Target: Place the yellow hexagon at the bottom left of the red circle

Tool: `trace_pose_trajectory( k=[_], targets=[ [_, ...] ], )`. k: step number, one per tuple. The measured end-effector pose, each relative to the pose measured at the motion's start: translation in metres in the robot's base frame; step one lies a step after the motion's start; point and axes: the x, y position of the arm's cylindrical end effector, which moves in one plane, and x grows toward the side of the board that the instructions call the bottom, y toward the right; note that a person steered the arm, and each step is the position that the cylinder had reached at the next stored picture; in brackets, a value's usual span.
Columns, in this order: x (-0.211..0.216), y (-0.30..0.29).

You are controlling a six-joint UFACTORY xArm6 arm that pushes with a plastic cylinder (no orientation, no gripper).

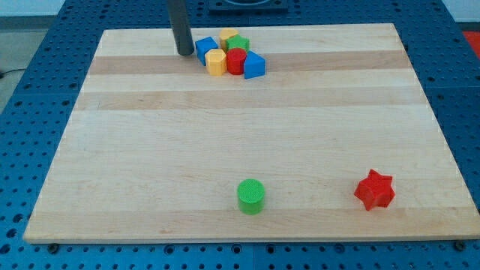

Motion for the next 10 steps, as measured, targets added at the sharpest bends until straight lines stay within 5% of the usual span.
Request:
trace_pose_trajectory(
  k=[1,3,7,9,10],
  targets=[
    [0.004,0.056],
    [-0.008,-0.029],
    [0.04,0.055],
    [0.0,-0.021],
    [-0.054,-0.011]
  ],
)
